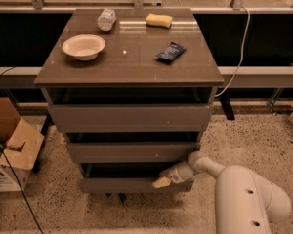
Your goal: Open bottom drawer
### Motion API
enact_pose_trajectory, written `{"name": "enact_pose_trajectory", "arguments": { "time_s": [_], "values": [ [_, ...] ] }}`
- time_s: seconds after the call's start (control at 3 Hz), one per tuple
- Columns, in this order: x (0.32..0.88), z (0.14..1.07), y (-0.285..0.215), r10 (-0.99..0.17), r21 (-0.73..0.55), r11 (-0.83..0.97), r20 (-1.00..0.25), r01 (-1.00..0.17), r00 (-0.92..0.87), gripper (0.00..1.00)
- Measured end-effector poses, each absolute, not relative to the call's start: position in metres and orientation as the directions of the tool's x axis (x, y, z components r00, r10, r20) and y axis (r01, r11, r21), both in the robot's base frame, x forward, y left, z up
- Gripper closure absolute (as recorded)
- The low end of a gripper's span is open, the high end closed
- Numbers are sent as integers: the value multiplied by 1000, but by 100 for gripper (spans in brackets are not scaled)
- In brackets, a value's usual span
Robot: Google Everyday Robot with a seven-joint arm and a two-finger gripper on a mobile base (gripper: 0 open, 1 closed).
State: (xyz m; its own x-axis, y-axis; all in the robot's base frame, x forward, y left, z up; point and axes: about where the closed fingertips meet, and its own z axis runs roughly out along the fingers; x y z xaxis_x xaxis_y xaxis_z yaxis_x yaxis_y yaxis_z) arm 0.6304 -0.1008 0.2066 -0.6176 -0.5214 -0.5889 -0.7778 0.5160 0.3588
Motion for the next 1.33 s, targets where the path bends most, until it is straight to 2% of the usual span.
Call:
{"name": "enact_pose_trajectory", "arguments": {
  "time_s": [0.33,0.67,1.0,1.33],
  "values": [
    [625,206,-103,-537,344,518,-582,-783,-611,0],
    [616,202,-106,-557,342,520,-559,-783,-614,0],
    [603,186,-109,-606,354,507,-501,-786,-617,24],
    [603,189,-109,-606,354,507,-501,-786,-617,47]
  ]
}}
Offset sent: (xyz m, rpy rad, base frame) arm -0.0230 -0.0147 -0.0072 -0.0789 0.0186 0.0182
